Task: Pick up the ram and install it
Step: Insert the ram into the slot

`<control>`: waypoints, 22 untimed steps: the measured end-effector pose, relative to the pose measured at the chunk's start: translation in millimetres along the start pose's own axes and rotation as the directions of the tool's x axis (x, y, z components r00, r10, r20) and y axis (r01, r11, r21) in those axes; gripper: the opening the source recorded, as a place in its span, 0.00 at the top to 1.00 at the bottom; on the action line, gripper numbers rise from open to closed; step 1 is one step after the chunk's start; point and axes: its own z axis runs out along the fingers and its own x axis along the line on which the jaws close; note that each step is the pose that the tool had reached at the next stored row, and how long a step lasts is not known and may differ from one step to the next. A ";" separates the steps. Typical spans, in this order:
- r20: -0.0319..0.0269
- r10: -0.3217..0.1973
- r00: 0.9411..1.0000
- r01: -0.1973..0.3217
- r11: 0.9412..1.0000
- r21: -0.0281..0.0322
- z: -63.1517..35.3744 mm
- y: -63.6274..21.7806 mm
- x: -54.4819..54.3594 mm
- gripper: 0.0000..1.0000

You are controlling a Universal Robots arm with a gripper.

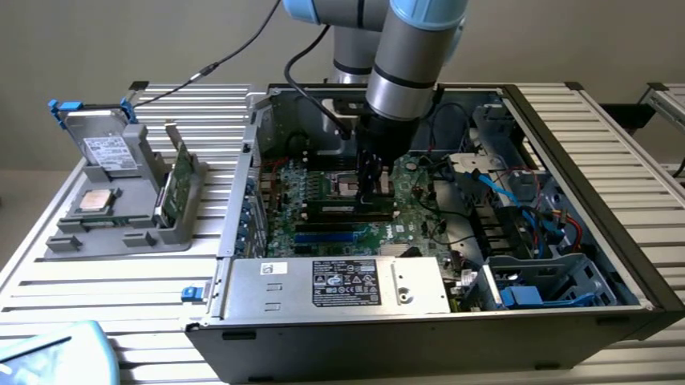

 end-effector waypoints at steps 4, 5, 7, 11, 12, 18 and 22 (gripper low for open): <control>0.000 0.000 1.000 0.000 1.000 0.001 1.0 -0.2 -0.1 0.86; 0.000 0.000 1.000 0.000 1.000 0.002 1.1 -0.2 -0.1 0.86; 0.000 0.000 1.000 0.000 1.000 0.004 1.2 -0.2 -0.1 0.86; 0.000 0.000 1.000 0.000 1.000 0.006 1.3 -0.2 -0.1 0.86; 0.000 0.000 1.000 0.000 1.000 0.006 1.4 -0.1 -0.1 0.86; 0.000 0.000 1.000 0.000 1.000 0.006 1.5 0.4 -0.6 0.86; 0.000 0.000 1.000 0.000 1.000 0.006 1.5 0.7 -1.6 0.86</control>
